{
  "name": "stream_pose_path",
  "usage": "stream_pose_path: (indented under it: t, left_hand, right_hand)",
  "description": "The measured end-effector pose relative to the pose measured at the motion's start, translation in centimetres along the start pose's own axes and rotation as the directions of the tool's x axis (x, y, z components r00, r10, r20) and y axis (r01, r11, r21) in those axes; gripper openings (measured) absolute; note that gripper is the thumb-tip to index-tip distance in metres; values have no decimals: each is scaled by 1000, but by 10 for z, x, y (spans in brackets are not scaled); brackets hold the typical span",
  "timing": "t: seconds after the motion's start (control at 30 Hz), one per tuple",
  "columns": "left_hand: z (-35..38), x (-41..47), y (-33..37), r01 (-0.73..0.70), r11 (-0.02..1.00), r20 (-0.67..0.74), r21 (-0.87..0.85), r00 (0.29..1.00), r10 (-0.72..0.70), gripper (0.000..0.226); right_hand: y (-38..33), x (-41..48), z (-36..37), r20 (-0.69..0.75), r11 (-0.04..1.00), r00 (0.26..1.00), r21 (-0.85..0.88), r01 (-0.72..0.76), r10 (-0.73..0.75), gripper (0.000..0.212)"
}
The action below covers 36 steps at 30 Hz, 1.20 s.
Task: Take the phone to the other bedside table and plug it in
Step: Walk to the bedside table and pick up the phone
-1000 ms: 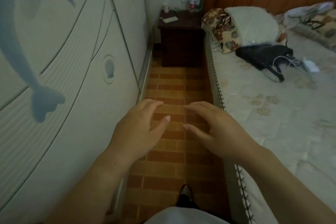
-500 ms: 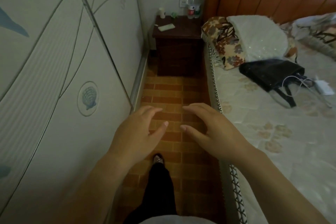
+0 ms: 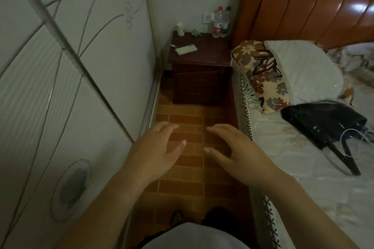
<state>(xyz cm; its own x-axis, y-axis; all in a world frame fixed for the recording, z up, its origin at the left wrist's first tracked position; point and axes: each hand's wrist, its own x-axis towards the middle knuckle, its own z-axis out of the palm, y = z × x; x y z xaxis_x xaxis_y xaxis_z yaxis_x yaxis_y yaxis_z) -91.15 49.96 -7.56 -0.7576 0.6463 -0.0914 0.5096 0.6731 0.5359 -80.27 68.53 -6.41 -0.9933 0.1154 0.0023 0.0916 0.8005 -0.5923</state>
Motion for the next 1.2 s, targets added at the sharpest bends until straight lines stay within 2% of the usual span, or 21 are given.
stream_pose_path:
  t: [0.17,0.33,0.47,0.67,0.8,0.93,1.2]
  left_hand:
    - [2,77,-9,-16,1000,90,27,996,13,56]
    - [-4,183,-14,-49,999,62,21,997,48,57]
    - [-15,279,-3,-69,997,34,40,997,68,53]
    - [-45,402,3,-83,991,-40,102,995,87,48]
    - [-63,456,-20,-24,995,-81,95,996,31,45]
    - [-82,514,-52,43,996,-132,77,991,-32,44]
    - [-108,657,-98,38,998,-118,48,993,-32,45]
  right_hand:
    - [45,52,-7,6,994,996,54,-90,90,54]
    - [97,143,-30,-17,993,994,54,-107,108,55]
    - [132,233,-65,-22,995,998,81,-55,57,52]
    - [178,354,-117,2,1000,1000,22,17,-17,56]
    - [188,430,-135,60,993,994,80,81,-86,55]
    - [199,513,-144,73,987,986,57,148,-152,55]
    - [237,661,-146,64,987,985,-6,160,-159,53]
